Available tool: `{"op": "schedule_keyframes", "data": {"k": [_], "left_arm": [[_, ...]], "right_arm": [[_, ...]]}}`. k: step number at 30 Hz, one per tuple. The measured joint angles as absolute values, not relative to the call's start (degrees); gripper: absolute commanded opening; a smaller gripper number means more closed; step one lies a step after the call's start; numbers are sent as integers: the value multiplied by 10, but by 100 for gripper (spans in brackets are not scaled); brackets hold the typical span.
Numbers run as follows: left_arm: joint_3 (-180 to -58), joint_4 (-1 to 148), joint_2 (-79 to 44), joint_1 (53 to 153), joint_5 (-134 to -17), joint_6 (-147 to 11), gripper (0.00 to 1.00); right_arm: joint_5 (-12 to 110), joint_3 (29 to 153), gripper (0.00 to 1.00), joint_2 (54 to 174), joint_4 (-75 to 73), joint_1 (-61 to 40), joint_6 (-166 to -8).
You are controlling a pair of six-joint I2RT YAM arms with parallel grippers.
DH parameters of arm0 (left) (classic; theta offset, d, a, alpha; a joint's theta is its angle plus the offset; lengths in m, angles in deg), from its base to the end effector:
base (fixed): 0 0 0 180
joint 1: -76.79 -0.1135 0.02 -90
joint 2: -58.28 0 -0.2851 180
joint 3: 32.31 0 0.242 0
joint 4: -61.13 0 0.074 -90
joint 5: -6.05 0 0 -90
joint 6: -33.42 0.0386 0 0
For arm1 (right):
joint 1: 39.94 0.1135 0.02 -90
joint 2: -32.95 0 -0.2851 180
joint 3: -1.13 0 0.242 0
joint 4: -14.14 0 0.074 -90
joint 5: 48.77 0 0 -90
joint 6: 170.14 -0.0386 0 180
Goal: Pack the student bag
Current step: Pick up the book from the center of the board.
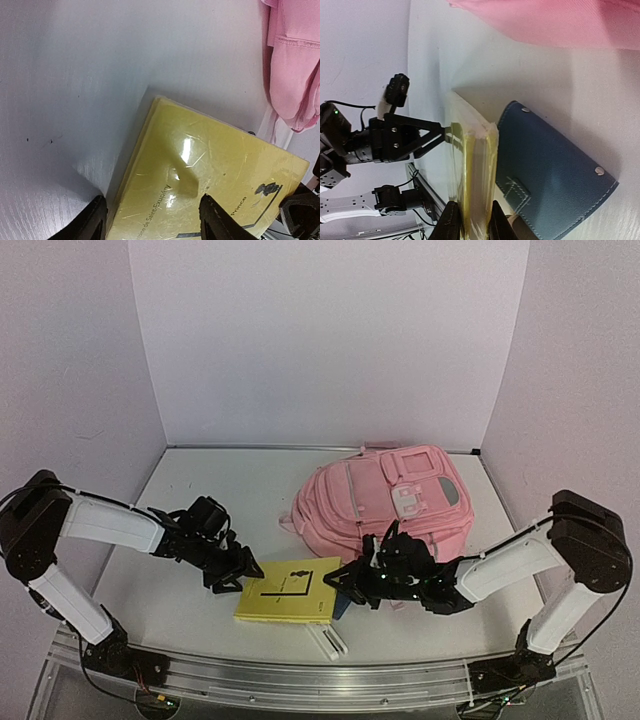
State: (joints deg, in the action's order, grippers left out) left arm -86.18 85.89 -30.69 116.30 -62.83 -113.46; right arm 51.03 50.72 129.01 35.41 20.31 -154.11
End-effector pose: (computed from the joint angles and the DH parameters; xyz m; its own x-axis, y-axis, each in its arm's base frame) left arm 0.1980 -0.1813 0.1643 -0.9785 -0.2057 -0.0134 -0.1583 0.7911 -0.5908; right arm 0.1522 0.2795 0.1739 -0.9541 0.2394 -0.1802 -0.0543 0.4534 0.8897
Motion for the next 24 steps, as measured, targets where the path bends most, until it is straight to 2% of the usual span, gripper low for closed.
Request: {"op": "schedule_keyframes", "data": {"k": [3,6,16,24], "left_arm": [[-853,862,-279,1165,-630,-1135,88],[-851,870,-230,1166,-638,-1130,95],[-864,895,-35,1164,-630,-1077,100],[-911,866,-22,1164,-533,-1042,100]], "right_arm": [[510,502,0,1263,366,203,-1535],[510,501,0,1223,357,197,-1519],[564,545,0,1075,256,98,-1437],[657,628,0,1051,244,60,-1414]]}}
